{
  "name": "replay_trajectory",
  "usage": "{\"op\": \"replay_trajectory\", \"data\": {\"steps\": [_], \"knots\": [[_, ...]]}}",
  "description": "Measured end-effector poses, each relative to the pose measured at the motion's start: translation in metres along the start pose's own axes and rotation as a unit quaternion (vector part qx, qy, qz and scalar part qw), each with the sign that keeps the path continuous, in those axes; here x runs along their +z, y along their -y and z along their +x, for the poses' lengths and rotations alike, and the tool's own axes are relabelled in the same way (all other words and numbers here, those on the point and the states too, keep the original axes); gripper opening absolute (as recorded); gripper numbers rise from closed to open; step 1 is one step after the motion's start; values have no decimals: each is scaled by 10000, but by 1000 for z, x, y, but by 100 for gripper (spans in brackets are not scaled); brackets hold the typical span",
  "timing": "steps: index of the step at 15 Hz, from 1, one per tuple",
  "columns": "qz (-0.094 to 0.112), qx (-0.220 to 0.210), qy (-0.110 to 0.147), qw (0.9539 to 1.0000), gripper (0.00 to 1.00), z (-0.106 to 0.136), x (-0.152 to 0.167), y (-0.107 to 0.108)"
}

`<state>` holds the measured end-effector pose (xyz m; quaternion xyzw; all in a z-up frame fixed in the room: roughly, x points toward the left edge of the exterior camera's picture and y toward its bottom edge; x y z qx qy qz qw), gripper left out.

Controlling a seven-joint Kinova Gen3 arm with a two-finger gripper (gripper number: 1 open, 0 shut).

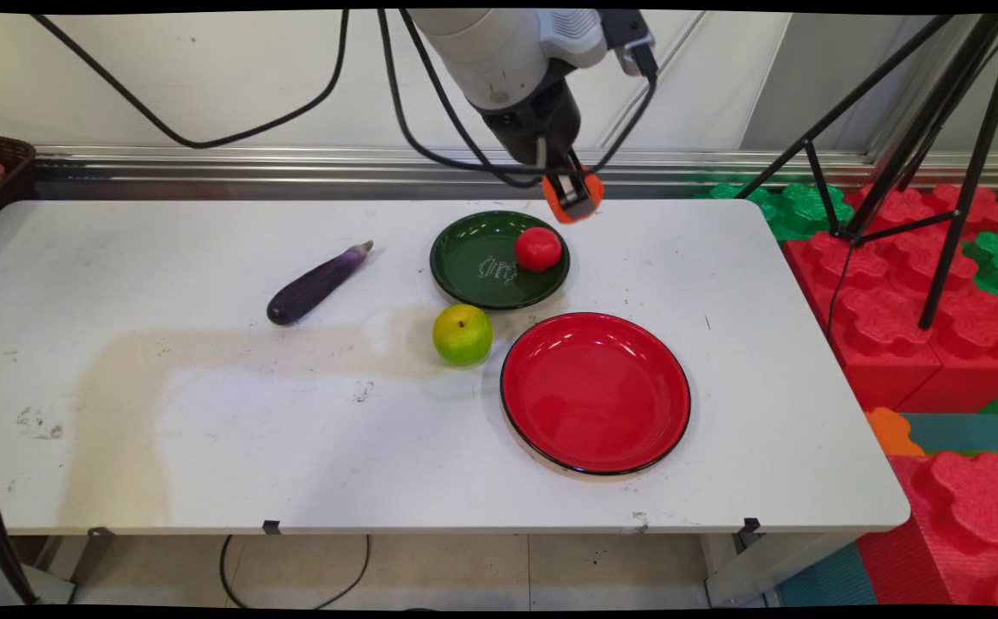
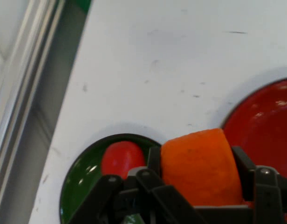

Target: Place the picked object on the red plate

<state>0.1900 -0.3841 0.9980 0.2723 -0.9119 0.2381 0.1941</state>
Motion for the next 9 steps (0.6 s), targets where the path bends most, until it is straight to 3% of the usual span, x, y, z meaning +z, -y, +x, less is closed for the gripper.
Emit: {"op": "replay_trajectory", "data": {"steps": [4,9], "knots": [[-273,187,43,9994,0,5,-9,-19],[-556,-60,258,9981,0,7,1,-47]]}}
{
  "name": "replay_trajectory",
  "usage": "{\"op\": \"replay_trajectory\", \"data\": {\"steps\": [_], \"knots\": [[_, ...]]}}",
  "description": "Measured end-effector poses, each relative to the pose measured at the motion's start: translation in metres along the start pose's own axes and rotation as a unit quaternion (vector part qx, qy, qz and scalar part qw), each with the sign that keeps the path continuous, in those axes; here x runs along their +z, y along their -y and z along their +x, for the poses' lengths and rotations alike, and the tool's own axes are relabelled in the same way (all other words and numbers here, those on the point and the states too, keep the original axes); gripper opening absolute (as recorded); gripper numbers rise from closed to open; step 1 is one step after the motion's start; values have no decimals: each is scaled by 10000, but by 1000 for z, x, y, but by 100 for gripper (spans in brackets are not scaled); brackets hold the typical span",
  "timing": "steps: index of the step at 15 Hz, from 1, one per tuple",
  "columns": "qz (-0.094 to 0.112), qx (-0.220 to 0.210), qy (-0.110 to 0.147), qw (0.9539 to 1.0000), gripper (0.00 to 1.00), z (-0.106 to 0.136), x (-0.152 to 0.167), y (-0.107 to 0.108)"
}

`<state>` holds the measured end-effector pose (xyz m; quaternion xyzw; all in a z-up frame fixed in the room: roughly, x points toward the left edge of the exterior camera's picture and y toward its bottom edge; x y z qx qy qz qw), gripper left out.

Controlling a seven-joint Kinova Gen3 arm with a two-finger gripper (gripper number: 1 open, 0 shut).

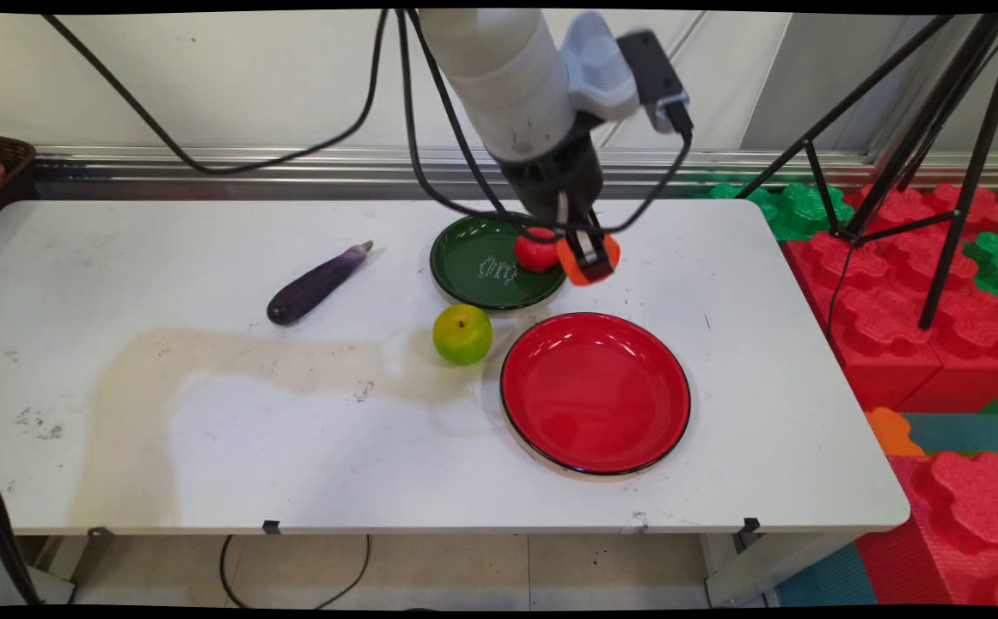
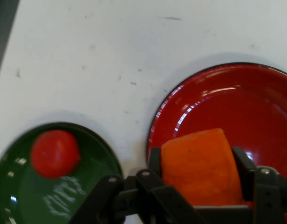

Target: Place the picked object on the red plate

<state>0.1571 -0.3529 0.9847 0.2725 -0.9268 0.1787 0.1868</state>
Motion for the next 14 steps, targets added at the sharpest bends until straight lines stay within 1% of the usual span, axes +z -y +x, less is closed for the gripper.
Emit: {"op": "replay_trajectory", "data": {"steps": [4,6,14], "knots": [[-77,-328,225,9992,0,-4,22,-10],[-114,-550,408,9976,0,-10,43,-14],[-272,-847,799,9928,0,-27,102,-23]]}}
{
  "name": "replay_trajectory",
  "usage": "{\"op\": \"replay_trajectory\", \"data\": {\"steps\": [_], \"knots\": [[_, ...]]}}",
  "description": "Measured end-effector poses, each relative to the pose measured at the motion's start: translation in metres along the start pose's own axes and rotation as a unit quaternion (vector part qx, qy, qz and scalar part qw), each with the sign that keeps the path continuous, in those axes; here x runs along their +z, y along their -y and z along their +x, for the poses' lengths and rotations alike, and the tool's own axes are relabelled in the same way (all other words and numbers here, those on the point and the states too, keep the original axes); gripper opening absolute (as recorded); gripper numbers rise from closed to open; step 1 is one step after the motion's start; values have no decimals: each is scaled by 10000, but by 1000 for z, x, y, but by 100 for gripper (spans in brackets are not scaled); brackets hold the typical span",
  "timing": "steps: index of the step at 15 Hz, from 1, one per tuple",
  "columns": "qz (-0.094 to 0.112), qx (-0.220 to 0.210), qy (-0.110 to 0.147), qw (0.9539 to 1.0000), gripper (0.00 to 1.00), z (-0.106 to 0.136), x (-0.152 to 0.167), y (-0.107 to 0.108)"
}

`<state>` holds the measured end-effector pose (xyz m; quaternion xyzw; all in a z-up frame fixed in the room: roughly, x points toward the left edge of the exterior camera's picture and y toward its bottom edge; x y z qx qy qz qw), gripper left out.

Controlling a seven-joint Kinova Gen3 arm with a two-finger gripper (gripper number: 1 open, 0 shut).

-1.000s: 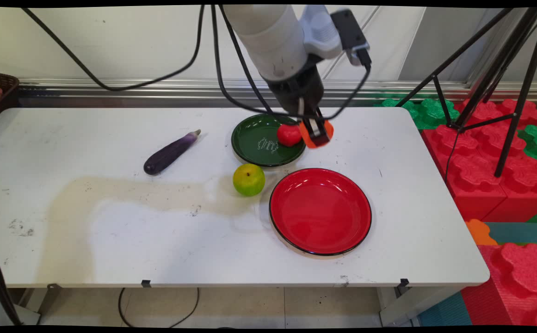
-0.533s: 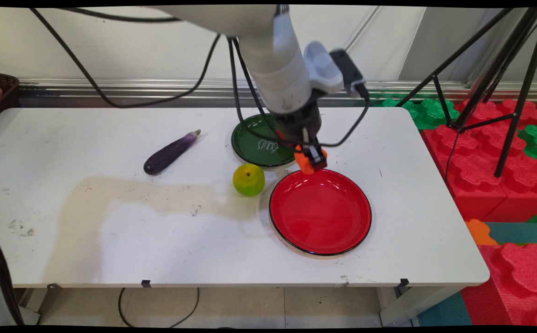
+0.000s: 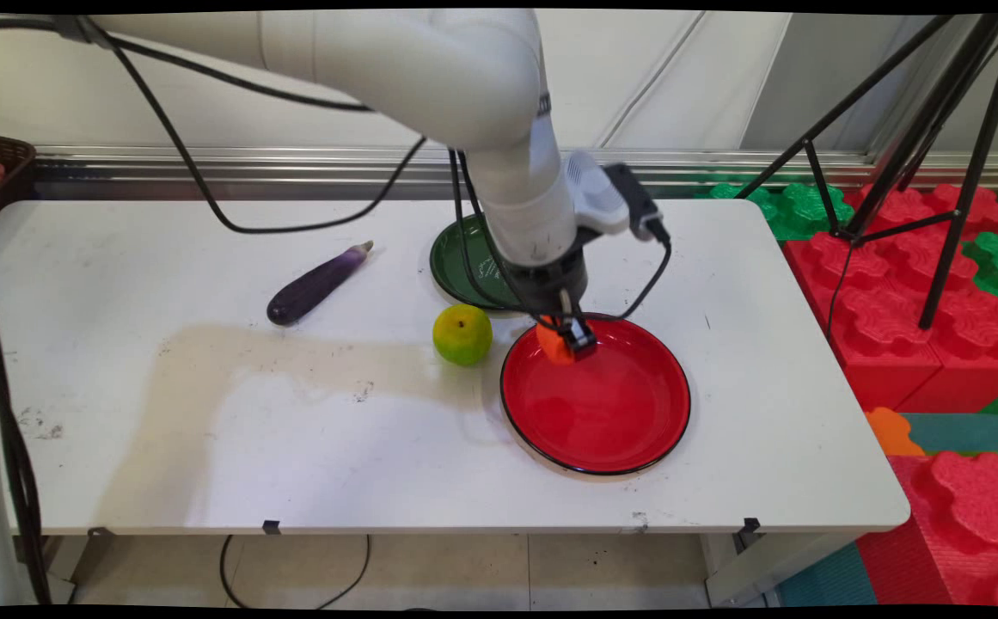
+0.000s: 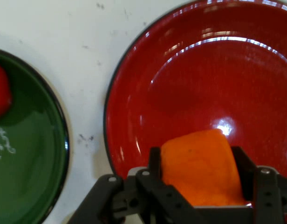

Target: Place the picked object on the red plate

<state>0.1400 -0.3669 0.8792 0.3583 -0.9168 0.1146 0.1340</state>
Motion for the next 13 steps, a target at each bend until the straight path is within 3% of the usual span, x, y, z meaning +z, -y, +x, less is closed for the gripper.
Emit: {"op": "replay_trajectory", "data": {"steps": [9,10,13], "knots": [[-154,15,152,9998,0,-11,51,-2],[-164,33,142,9998,100,-11,54,-2],[-188,87,95,9997,100,-12,58,0]]}}
